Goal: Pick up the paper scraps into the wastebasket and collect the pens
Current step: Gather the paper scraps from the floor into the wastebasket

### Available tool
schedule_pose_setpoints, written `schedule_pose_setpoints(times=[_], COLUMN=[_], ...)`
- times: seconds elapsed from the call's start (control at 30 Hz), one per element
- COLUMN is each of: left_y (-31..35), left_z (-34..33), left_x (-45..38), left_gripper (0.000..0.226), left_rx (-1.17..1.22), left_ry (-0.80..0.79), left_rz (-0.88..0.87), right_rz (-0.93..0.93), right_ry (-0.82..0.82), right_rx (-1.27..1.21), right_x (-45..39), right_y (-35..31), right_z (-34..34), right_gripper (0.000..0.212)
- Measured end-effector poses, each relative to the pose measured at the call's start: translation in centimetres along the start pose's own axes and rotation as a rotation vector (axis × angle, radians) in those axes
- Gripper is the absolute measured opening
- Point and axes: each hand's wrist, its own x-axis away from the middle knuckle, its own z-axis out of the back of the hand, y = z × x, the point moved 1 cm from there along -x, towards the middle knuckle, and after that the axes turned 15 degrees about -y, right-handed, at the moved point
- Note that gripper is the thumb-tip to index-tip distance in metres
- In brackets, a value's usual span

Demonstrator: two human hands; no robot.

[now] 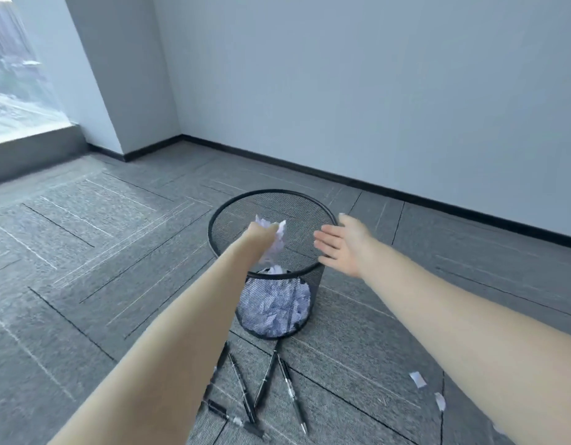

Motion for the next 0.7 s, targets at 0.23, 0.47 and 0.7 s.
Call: schedule_pose_setpoints(times=[0.23,0.47,0.7], left_y=[0.0,0.3,-10.7], left_z=[-1.0,-4.6,-16.4], left_x=[0.0,6.0,11.8], left_gripper=[0.037,0.031,0.025], left_rx=[-0.178,0.092,-0.155], left_ry=[-0.077,0.124,-0.361], left_rz=[-0.097,-0.454,-0.311], right_rz=[0.044,0.016,-0.485], right_ry=[0.054,0.142,0.412], right_rx=[0.092,-0.049,0.433], right_x=[1.3,4.5,11.4], right_y=[-1.0,6.3,17.9], right_z=[4.1,8.0,19.8], right_gripper=[0.029,0.016,0.034])
